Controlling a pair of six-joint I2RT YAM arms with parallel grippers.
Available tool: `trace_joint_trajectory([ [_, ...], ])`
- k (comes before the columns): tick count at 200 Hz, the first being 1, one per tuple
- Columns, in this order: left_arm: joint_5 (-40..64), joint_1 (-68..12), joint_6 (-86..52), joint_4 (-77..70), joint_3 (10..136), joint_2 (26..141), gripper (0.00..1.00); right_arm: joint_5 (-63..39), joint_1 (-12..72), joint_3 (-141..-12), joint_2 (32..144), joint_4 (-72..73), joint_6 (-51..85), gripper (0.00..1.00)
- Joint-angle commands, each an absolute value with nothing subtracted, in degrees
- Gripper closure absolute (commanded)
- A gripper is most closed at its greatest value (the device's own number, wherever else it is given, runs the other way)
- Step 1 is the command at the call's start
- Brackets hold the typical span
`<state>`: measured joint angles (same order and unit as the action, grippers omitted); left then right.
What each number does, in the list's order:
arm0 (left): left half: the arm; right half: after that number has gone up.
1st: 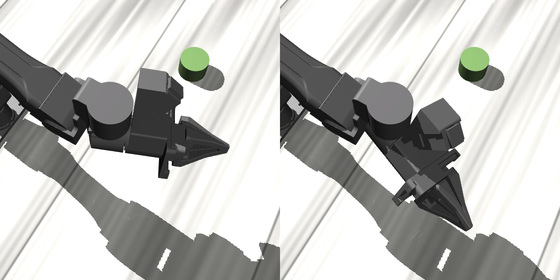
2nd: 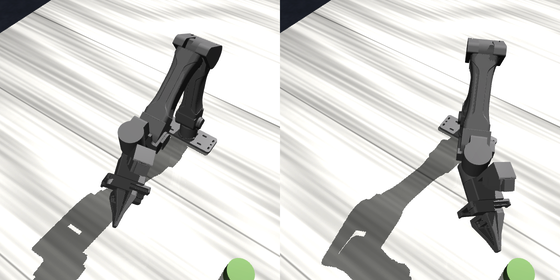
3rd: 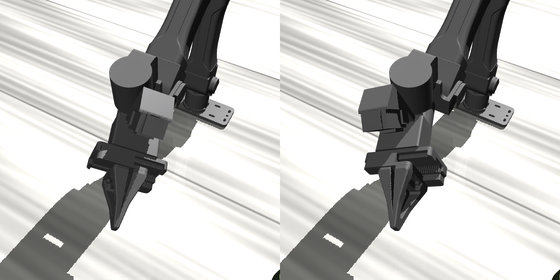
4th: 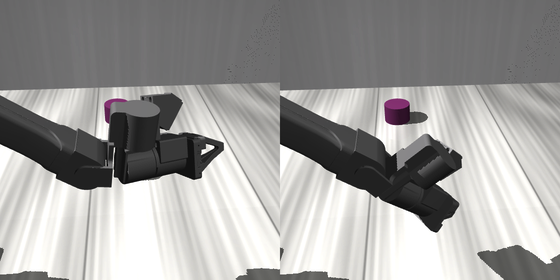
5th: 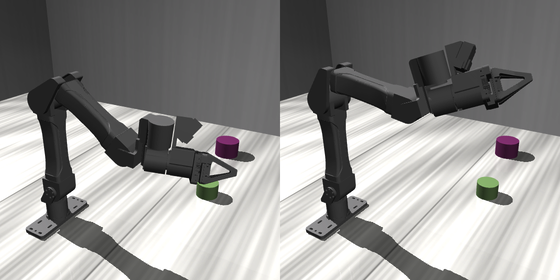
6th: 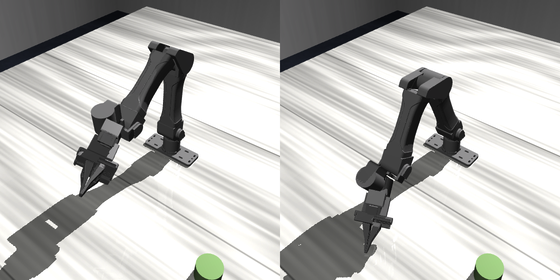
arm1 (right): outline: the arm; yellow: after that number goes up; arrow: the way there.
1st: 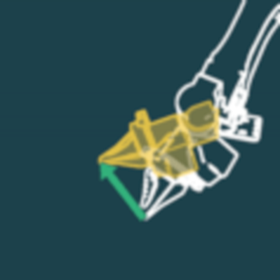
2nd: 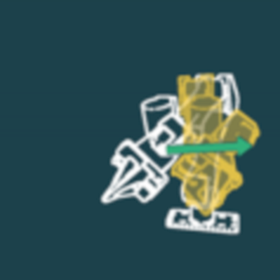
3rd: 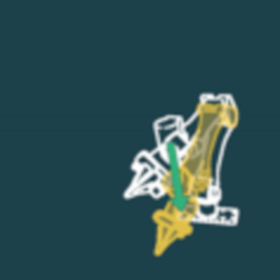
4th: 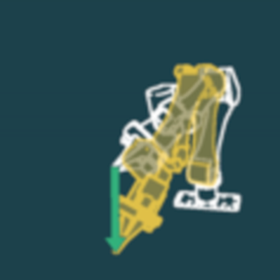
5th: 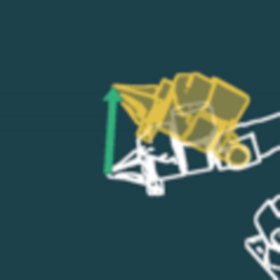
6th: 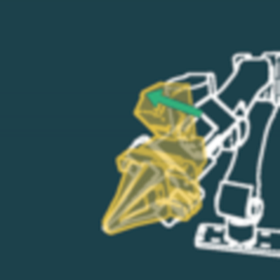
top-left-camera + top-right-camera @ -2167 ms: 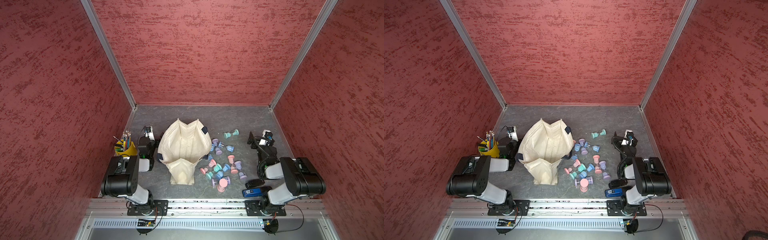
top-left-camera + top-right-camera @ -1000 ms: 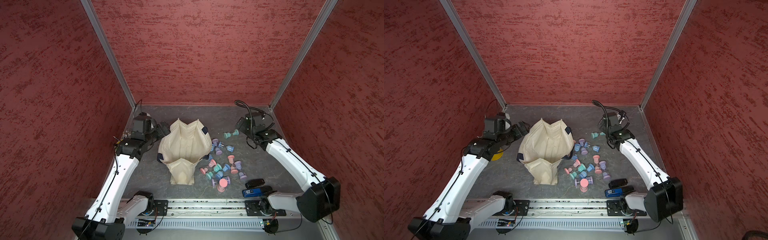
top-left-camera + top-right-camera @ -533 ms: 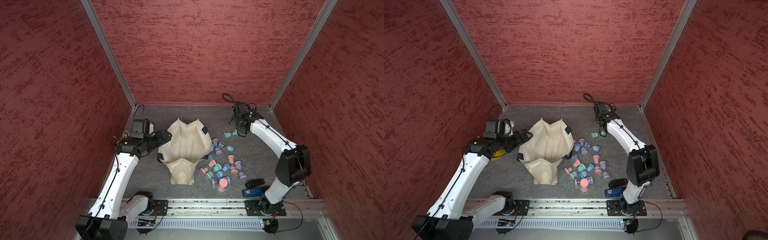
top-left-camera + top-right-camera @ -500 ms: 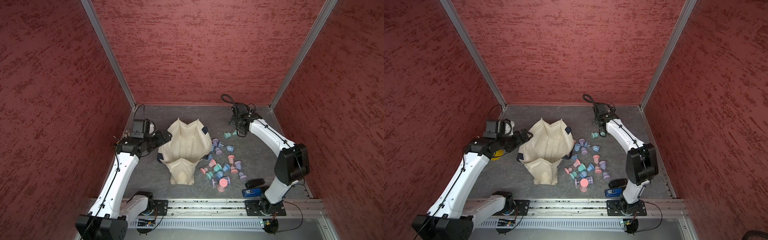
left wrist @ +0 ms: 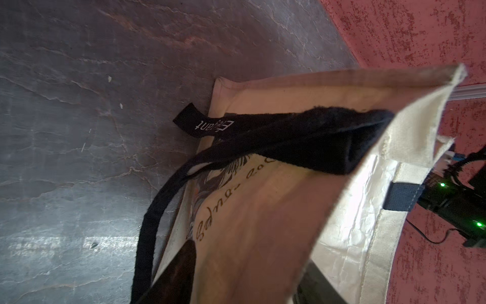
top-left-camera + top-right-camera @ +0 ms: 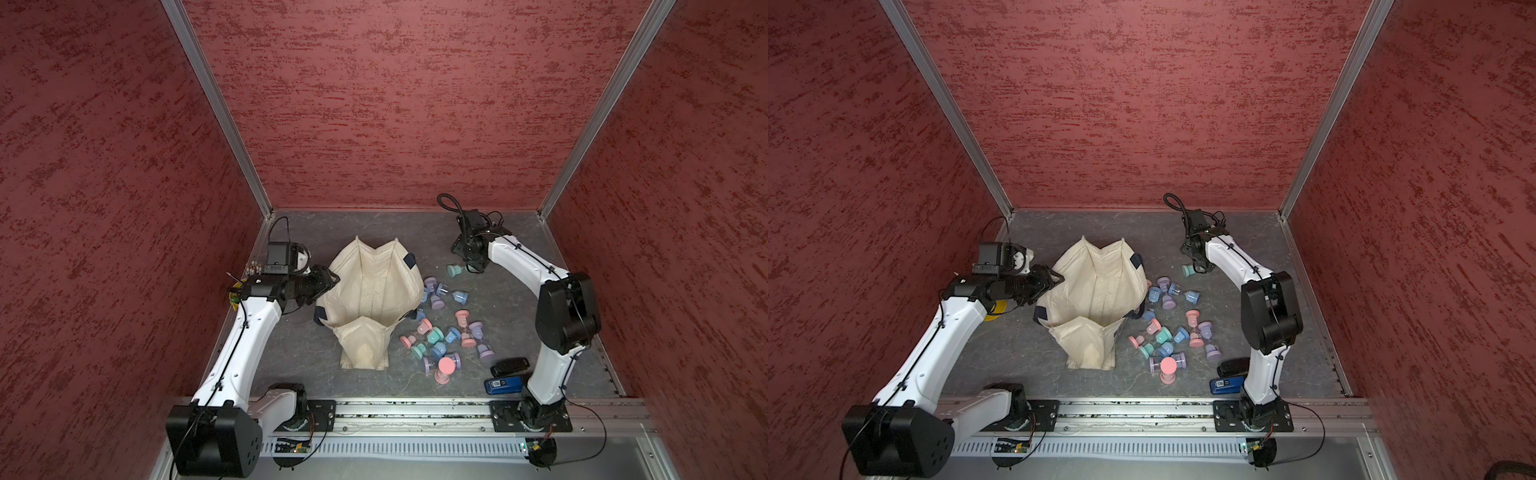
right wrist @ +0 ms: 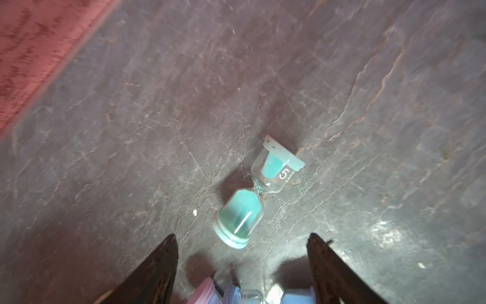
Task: Put the hourglass into the canvas bag
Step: Pick up the hourglass from the center of the board.
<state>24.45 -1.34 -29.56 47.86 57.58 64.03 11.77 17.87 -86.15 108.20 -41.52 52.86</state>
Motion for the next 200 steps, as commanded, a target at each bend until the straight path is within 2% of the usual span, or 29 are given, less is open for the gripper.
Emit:
trace_joint_trajectory([
  [1,25.87,-1.92,-28.94,46.43,56.81,62.76,0.46,10.72,17.45,-86.57,109.24,-39.96,56.9,0.25],
  [79,23.57,-3.67,-28.01,46.42,54.75,62.72,0.39,6.6,17.42,-83.76,113.36,-35.13,60.39,0.29],
  [161,23.38,-3.65,-28.63,44.93,52.66,61.52,0.44,7.34,17.59,-83.39,117.44,-34.8,62.14,0.35],
  [200,24.16,-3.65,-28.89,44.17,52.31,62.31,0.45,7.88,17.01,-83.33,119.76,-34.45,61.76,0.43],
])
